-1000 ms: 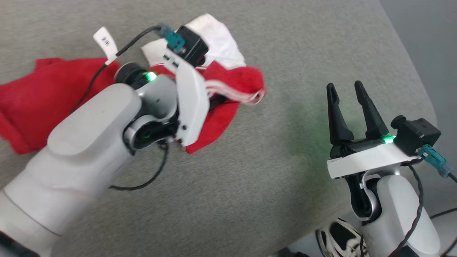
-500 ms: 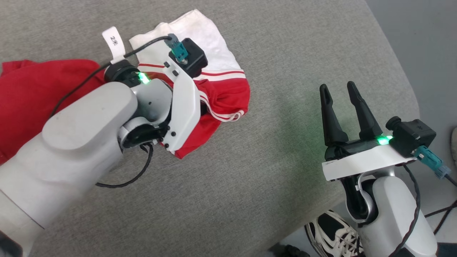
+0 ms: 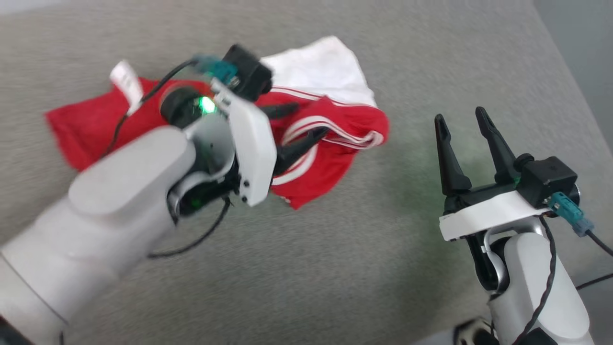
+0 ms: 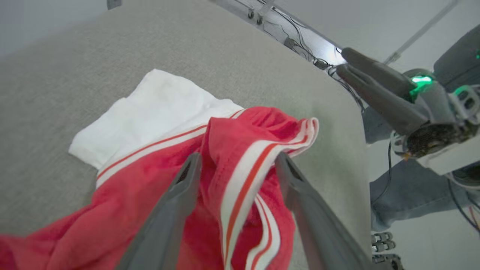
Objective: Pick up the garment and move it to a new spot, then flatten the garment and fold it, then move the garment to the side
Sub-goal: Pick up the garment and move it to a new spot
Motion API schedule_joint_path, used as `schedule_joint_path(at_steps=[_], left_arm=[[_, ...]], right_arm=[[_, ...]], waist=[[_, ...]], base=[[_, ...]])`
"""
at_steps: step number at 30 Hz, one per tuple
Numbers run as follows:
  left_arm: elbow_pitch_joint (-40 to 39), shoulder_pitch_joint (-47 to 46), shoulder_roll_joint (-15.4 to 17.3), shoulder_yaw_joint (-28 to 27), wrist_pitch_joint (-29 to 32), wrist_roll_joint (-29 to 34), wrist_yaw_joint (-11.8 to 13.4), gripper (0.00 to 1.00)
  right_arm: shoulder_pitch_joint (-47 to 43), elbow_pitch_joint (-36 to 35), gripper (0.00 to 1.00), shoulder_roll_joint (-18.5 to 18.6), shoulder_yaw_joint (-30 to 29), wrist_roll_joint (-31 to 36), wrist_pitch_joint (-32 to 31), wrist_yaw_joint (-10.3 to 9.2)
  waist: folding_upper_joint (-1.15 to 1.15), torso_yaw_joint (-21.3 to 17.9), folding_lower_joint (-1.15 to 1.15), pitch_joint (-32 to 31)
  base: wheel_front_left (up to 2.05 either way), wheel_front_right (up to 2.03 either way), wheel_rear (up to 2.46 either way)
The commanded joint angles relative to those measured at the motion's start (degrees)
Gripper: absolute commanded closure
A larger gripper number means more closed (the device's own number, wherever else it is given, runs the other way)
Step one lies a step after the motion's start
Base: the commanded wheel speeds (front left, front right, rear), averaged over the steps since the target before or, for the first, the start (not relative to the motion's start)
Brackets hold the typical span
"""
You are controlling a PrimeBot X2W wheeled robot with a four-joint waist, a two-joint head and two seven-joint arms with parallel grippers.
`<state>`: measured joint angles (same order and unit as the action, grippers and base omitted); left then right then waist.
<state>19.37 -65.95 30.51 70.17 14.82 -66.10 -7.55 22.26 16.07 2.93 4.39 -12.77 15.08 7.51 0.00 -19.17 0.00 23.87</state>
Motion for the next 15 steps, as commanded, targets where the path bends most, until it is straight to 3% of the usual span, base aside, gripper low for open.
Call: schedule_joint_path(at_steps=[1, 9, 15], left_arm=[[-0.3, 2.5, -0.1, -0.6, -2.2, -1.5, 0.2, 0.00], [6.4, 17.4, 0.9, -5.1, -20.0, -7.5, 0.3, 0.00], [14.1, 26.7, 0.4, -7.4, -28.2, -10.4, 0.2, 0.00]], right_arm=[[-0.2, 0.3, 0.00, 0.1, -0.5, 1.1, 0.1, -0.04], [-3.2, 1.9, 0.00, 0.1, -5.4, 7.6, 0.1, -0.04], [-6.4, 1.7, 0.00, 0.1, -9.3, 10.7, 0.1, -0.04]], waist=[[0.00, 4.0, 0.00, -3.7], [0.00, 13.2, 0.00, -9.3], [0.00, 19.1, 0.00, -13.0]], base=[[0.00, 0.00, 0.00], [0.00, 0.00, 0.00], [0.00, 0.00, 0.00]])
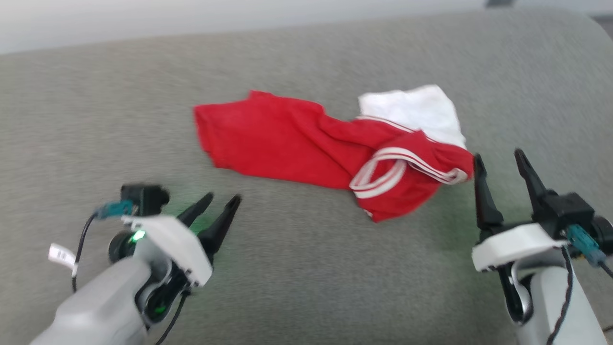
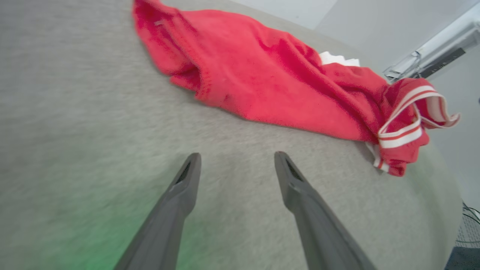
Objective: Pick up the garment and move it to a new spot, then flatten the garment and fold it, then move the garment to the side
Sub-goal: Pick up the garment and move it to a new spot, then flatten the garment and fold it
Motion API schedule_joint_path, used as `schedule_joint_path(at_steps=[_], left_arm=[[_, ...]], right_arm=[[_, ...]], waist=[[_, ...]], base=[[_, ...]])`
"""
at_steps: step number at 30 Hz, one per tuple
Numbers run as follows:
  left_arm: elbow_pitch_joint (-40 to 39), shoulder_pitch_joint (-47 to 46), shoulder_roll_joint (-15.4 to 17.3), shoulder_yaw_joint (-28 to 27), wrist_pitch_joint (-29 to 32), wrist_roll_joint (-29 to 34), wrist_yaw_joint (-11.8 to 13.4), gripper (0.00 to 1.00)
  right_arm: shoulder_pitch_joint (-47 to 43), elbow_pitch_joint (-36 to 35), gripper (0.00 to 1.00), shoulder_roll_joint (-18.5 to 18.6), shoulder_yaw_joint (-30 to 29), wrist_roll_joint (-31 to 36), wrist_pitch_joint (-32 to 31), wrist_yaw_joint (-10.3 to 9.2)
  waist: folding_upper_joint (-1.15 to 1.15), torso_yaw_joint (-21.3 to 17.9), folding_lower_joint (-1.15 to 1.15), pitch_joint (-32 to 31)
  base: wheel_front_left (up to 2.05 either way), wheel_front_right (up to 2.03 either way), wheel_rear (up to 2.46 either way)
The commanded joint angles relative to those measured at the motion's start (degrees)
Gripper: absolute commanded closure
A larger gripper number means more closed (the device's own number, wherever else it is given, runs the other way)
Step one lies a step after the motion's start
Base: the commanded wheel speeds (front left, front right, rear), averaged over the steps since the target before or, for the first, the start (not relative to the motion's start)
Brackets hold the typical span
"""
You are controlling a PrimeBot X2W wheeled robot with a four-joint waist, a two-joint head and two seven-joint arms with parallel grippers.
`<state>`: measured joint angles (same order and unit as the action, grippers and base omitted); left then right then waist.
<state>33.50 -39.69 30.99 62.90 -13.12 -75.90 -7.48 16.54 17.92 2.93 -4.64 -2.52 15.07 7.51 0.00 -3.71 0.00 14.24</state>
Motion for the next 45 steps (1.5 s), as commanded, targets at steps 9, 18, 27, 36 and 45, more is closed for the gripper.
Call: schedule_joint_path(at_steps=[9, 18, 27, 36, 45], left_arm=[[-0.7, 15.0, 0.3, -23.0, -2.1, 11.5, 1.4, 0.00], [-16.2, 34.0, -6.1, -53.7, -2.1, 42.0, 3.0, 0.00], [-27.1, 41.6, -15.7, -66.5, -2.1, 57.6, 0.8, 0.00], [-26.7, 42.7, -18.8, -67.3, -2.1, 60.8, 0.0, 0.00], [-26.8, 43.2, -18.0, -66.2, -2.1, 59.9, 0.0, 0.00]], right_arm=[[-5.3, -0.5, 0.00, 2.0, -2.8, 0.8, 0.1, -0.04], [-6.3, -2.7, 0.00, 2.5, -4.0, 0.0, 0.1, -0.04], [-6.2, -5.6, 0.00, 2.6, -3.6, -0.9, 0.1, -0.04], [-6.8, -4.6, 0.00, 2.7, -3.4, -0.6, 0.1, -0.04], [-6.4, -4.0, 0.00, 2.5, -2.5, -0.4, 0.1, -0.04]], waist=[[0.00, 6.4, 0.00, -7.7], [0.00, 5.0, 0.00, -9.0], [0.00, 3.9, 0.00, -9.2], [0.00, 3.5, 0.00, -9.1], [0.00, 3.1, 0.00, -9.2]], base=[[0.00, 0.00, 0.00], [0.00, 0.00, 0.00], [0.00, 0.00, 0.00], [0.00, 0.00, 0.00], [0.00, 0.00, 0.00]])
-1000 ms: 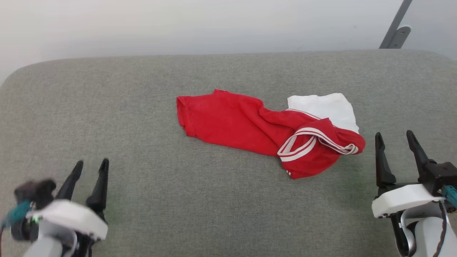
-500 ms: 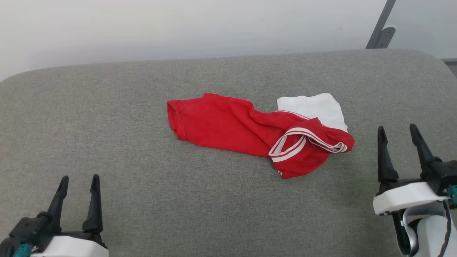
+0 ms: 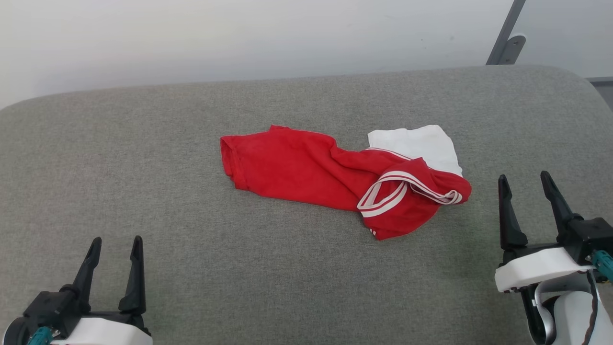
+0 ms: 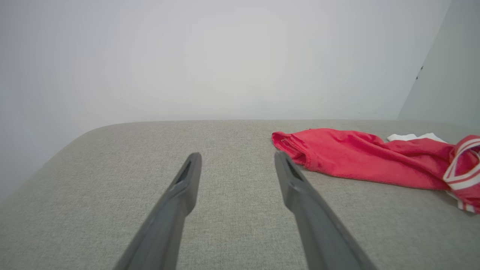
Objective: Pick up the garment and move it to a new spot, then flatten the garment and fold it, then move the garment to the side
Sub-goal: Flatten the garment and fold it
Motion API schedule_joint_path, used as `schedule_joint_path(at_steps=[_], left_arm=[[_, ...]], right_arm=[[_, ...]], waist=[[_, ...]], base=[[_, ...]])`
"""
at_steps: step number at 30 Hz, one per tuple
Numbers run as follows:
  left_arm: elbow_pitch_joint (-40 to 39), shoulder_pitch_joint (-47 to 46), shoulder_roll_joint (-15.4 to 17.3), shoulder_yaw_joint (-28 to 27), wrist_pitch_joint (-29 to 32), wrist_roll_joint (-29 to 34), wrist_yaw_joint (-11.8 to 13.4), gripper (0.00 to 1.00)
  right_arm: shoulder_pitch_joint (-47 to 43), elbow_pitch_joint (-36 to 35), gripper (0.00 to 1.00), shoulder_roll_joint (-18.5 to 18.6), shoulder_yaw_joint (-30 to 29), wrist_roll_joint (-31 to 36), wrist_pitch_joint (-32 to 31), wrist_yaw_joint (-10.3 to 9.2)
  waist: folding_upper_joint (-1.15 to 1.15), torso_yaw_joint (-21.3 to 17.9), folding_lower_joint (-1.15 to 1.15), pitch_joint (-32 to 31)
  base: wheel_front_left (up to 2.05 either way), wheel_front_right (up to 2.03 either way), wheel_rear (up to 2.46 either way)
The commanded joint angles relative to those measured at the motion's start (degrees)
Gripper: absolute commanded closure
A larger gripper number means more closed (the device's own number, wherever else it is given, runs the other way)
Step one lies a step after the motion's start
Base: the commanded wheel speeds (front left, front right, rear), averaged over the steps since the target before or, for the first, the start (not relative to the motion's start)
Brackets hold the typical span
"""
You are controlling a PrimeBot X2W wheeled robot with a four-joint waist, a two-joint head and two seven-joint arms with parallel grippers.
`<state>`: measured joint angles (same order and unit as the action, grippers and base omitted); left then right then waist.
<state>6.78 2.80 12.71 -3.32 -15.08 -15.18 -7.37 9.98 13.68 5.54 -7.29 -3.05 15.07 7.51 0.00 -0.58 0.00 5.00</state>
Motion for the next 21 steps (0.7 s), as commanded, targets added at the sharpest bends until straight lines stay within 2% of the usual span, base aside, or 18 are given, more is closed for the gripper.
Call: schedule_joint_path(at_steps=[1, 8, 13, 16, 21], left_arm=[[-0.1, 0.8, 0.2, 0.2, -0.1, -0.8, -0.1, 0.00], [-0.4, 0.5, -0.1, 0.8, -0.1, -0.6, -0.1, 0.00], [-0.8, -0.4, -1.1, 1.8, -0.1, -0.6, -0.1, 0.00], [-1.0, -2.0, -1.9, 2.5, -0.1, -1.0, -0.1, 0.00], [-0.4, -5.5, -2.9, 4.7, -0.1, -1.9, -0.1, 0.00]], right_arm=[[0.2, 0.3, 0.00, -0.1, 0.3, 0.2, 0.1, -0.04], [0.6, 0.8, 0.00, 0.0, 0.8, 0.1, 0.1, -0.04], [2.9, 3.0, 0.00, 2.5, 3.5, 0.0, -1.5, -0.04], [6.7, 4.7, 0.00, 6.1, 6.7, -2.1, -7.0, -0.04], [16.4, 7.2, 0.00, 15.5, 14.6, -7.9, -22.8, -0.04]], waist=[[0.00, -0.1, 0.00, 0.0], [0.00, 0.1, 0.00, 0.5], [0.00, 0.7, 0.00, 2.2], [0.00, 1.5, 0.00, 4.5], [0.00, 3.7, 0.00, 10.3]], base=[[0.00, 0.00, 0.00], [0.00, 0.00, 0.00], [0.00, 0.00, 0.00], [0.00, 0.00, 0.00], [0.00, 0.00, 0.00]])
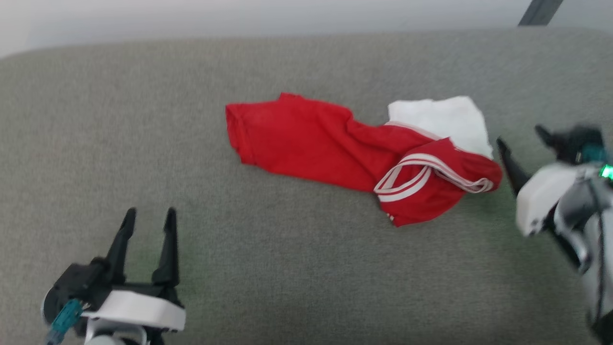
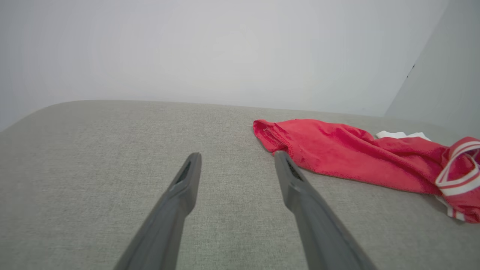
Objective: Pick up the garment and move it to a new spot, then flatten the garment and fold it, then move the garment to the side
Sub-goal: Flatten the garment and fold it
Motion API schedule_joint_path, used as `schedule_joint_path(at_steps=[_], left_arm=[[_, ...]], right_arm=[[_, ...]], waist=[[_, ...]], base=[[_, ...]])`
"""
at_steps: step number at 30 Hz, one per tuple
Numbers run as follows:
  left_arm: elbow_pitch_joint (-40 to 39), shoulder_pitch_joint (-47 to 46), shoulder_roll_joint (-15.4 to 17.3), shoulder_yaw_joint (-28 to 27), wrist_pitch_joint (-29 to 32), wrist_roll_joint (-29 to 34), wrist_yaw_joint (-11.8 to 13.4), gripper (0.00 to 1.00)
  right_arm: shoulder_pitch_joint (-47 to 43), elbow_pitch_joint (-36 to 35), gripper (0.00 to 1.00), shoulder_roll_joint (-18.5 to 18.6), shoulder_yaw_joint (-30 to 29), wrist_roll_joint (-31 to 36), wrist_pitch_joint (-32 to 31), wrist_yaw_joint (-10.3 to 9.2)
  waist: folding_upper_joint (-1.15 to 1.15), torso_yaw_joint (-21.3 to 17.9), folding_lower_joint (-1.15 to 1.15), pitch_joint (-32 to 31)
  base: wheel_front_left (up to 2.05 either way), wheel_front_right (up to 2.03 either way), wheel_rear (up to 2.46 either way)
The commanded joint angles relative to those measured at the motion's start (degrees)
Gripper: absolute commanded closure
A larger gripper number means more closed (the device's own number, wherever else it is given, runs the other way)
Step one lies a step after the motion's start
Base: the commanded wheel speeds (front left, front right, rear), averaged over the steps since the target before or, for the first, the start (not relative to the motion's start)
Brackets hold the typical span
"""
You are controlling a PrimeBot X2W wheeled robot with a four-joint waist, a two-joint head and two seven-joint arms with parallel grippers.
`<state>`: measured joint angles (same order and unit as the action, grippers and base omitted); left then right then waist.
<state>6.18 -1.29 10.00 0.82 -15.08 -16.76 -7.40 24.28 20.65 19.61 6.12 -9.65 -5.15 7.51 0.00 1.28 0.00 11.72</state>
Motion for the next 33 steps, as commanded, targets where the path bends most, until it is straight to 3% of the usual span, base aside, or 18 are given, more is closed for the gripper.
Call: schedule_joint_path(at_steps=[1, 4, 5, 11, 20, 21, 23, 27, 30, 31, 33], left_arm=[[0.4, -2.2, -0.2, 1.0, -0.1, -0.4, -0.1, 0.00], [0.8, -4.5, -0.6, 2.3, -0.1, -1.2, -0.1, 0.00], [0.8, -4.5, -0.6, 2.3, -0.1, -1.2, -0.1, 0.00], [1.9, -8.7, -0.9, 4.7, -0.1, -2.8, -0.1, 0.00], [2.5, -12.0, -1.0, 6.1, -0.1, -3.7, -0.1, 0.00], [2.6, -12.2, -1.0, 6.1, -0.1, -3.8, -0.1, 0.00], [2.8, -12.5, -0.9, 5.9, -0.1, -3.8, -0.1, 0.00], [2.9, -12.4, -0.6, 6.0, -0.1, -3.6, -0.1, 0.00], [2.4, -12.1, 0.0, 6.2, -0.1, -3.5, -0.1, 0.00], [2.4, -12.1, 0.0, 6.2, -0.1, -3.5, -0.1, 0.00], [2.2, -12.1, 0.4, 6.5, -0.1, -3.3, -0.1, 0.00]], right_arm=[[4.3, 0.9, 0.00, 3.2, 2.9, -3.0, -6.0, -0.04], [10.3, 2.0, 0.00, 7.5, 7.9, -9.2, -16.1, -0.04], [10.3, 2.0, 0.00, 7.5, 7.9, -9.2, -16.1, -0.04], [20.6, 5.4, 0.00, 12.0, 12.7, -18.3, -31.9, -0.06], [26.1, 11.8, 0.00, 12.7, 16.3, -21.3, -39.7, -0.05], [26.3, 12.2, 0.28, 12.6, 16.5, -21.3, -39.4, -0.06], [26.9, 12.9, 1.00, 12.7, 16.0, -20.7, -37.7, -0.06], [28.8, 15.9, 1.00, 12.8, 10.5, -17.9, -30.3, -0.17], [29.4, 20.1, 1.00, 11.7, 2.7, -14.3, -21.8, -0.14], [29.4, 20.1, 1.00, 11.7, 2.7, -14.3, -21.8, -0.14], [28.8, 23.7, 1.00, 12.2, -4.2, -11.5, -16.9, -0.14]], waist=[[0.00, 2.2, 0.00, 4.6], [0.00, 3.7, 0.00, 8.0], [0.00, 3.7, 0.00, 8.0], [0.00, 6.4, 0.00, 13.4], [0.00, 8.7, 0.00, 16.9], [0.00, 8.8, 0.00, 17.0], [0.00, 8.6, 0.00, 16.8], [0.00, 7.3, 0.00, 16.0], [0.00, 5.5, 0.00, 15.2], [0.00, 5.5, 0.00, 15.2], [0.00, 4.3, 0.00, 14.9]], base=[[0.00, 0.00, 0.00], [0.00, 0.00, 0.00], [0.00, 0.00, 0.00], [0.00, 0.00, 0.00], [0.00, 0.00, 0.00], [0.00, 0.00, 0.00], [0.00, 0.00, 0.00], [0.00, 0.00, 0.00], [0.00, 0.00, 0.00], [0.00, 0.00, 0.00], [0.00, 0.00, 0.00]])
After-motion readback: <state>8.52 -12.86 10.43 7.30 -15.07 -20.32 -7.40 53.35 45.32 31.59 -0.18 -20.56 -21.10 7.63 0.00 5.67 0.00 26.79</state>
